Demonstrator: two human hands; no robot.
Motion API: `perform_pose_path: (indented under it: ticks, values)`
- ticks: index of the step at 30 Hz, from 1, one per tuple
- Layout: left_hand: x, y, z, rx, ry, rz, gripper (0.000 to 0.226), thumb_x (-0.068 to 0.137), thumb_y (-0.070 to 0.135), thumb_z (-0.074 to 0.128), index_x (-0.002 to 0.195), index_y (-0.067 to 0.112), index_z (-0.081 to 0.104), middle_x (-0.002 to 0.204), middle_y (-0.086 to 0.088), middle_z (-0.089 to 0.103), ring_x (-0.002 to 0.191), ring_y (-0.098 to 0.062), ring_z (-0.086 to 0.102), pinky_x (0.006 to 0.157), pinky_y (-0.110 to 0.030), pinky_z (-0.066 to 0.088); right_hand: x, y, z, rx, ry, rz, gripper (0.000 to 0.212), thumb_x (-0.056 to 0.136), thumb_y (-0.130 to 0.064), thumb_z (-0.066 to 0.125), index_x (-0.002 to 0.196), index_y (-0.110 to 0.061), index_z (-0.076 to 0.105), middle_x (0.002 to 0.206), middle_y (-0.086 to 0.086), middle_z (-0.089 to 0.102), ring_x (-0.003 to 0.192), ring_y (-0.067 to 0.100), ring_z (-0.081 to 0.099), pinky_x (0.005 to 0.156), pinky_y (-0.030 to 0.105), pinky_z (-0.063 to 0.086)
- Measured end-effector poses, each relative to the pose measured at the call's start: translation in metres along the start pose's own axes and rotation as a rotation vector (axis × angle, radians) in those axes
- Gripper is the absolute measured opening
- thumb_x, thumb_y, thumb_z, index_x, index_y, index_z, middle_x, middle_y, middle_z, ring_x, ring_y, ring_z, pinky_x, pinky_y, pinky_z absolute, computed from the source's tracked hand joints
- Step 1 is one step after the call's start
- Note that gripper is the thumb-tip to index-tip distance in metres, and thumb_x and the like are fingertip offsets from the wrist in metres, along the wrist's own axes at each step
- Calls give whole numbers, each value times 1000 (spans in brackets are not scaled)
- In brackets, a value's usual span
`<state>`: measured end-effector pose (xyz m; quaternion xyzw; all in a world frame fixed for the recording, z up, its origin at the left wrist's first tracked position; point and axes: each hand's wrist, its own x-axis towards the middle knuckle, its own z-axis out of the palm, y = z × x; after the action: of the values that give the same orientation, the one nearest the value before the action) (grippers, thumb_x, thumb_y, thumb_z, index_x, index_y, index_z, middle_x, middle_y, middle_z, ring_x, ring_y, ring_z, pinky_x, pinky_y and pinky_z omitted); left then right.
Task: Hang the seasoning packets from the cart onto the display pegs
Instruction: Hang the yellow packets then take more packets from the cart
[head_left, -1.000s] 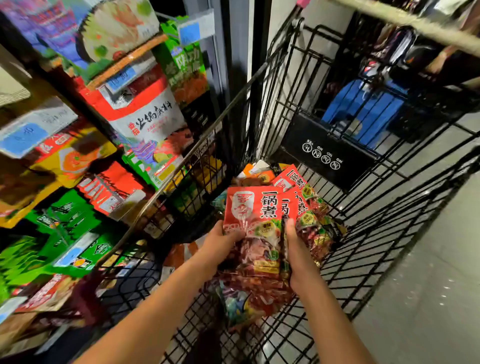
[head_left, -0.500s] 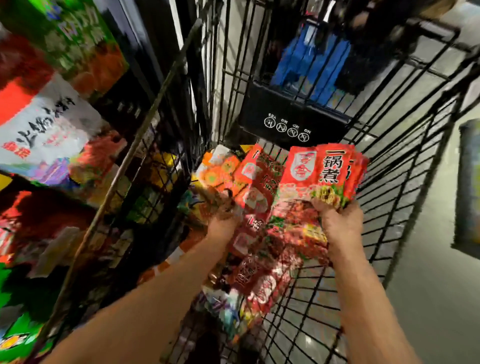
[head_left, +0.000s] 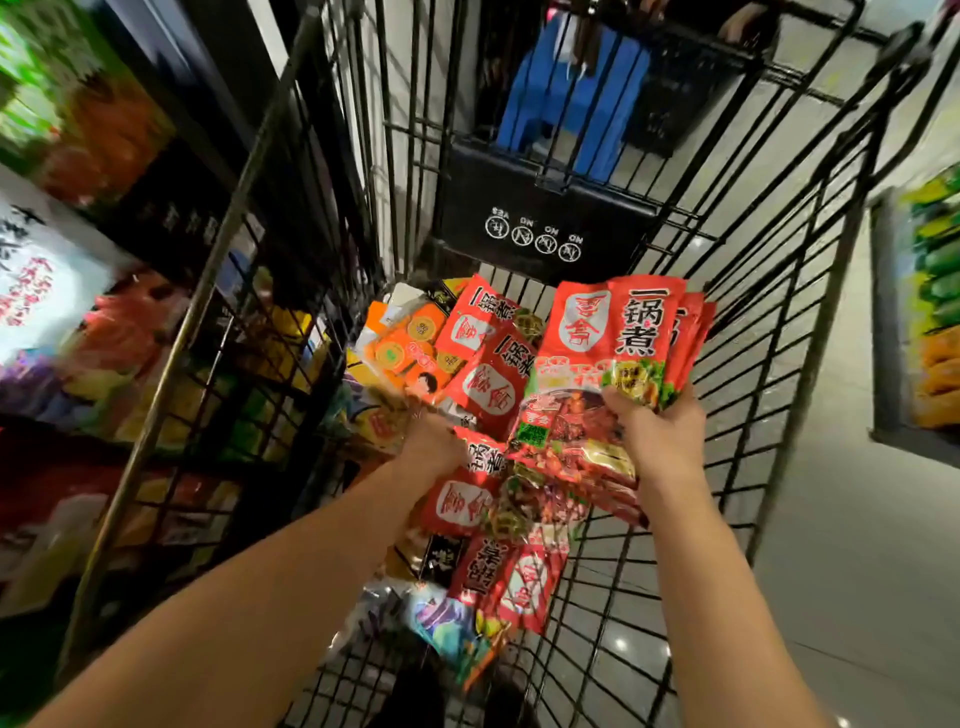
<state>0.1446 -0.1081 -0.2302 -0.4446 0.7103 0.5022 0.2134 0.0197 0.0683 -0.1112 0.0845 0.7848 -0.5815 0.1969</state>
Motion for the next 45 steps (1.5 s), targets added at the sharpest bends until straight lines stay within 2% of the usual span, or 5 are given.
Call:
perform_pose_path:
  ticks: [9, 13, 24, 35, 45]
  values:
    - [6, -20, -100, 268, 658, 404, 53, 82, 20, 74, 130, 15, 54, 121, -9, 52, 111, -34, 57, 91, -48, 51, -4, 14, 17, -79, -143, 37, 47, 85, -8, 80, 123, -27, 60, 108, -8, 75, 95, 15, 74, 93, 43, 60]
    - [1, -78, -45, -233, 556, -44, 71, 80, 59, 75, 131, 14, 53, 122, -8, 62, 111, -32, 62, 92, -46, 53, -10, 21, 26, -77, -172, 52, 46, 89, 0, 74, 129, -16, 58, 108, -5, 74, 82, 4, 73, 63, 19, 59]
    - [92, -100, 16, -813, 514, -466, 112, 21, 69, 81, 118, 15, 67, 120, -10, 68, 102, -35, 67, 91, -49, 57, -21, 44, 33, -87, -207, 105, 48, 84, -3, 80, 121, -26, 61, 113, -4, 77, 103, 23, 74, 98, 52, 57]
    - [-79, -38, -37, -725, 561, 4, 38, 71, 29, 89, 70, 13, 54, 65, -3, 60, 59, -16, 51, 54, -26, 44, -53, -10, 17, -89, -358, -14, 45, 89, -4, 75, 124, -27, 58, 109, -4, 76, 91, 16, 75, 89, 46, 61]
    - [-304, -28, -95, -565, 1024, 211, 19, 89, 17, 78, 106, 16, 71, 88, -6, 75, 81, -26, 70, 73, -42, 55, -118, -113, -1, -112, -746, -212, 60, 70, -24, 91, 124, -23, 65, 105, -2, 79, 100, 24, 74, 98, 51, 56]
